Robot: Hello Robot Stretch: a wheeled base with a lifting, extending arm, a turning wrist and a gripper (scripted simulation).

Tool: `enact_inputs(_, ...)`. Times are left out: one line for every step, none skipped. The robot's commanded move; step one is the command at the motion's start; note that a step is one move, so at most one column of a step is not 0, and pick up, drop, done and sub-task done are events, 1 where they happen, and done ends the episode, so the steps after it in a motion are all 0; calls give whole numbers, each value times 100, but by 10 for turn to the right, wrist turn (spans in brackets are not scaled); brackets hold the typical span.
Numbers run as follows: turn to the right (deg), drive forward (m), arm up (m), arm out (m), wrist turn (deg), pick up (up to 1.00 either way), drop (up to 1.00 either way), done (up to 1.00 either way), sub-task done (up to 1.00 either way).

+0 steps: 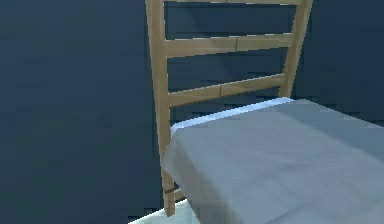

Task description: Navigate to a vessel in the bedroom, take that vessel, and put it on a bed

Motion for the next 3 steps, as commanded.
enact_inputs(0, 0, 0, 0, -240, 0, 0, 0, 0)
enact_inputs(0, 0, 0, -38, 0, 0, 0, 0, 0)
enact_inputs(-90, 0, 0, 0, 0, 0, 0, 0, 0)
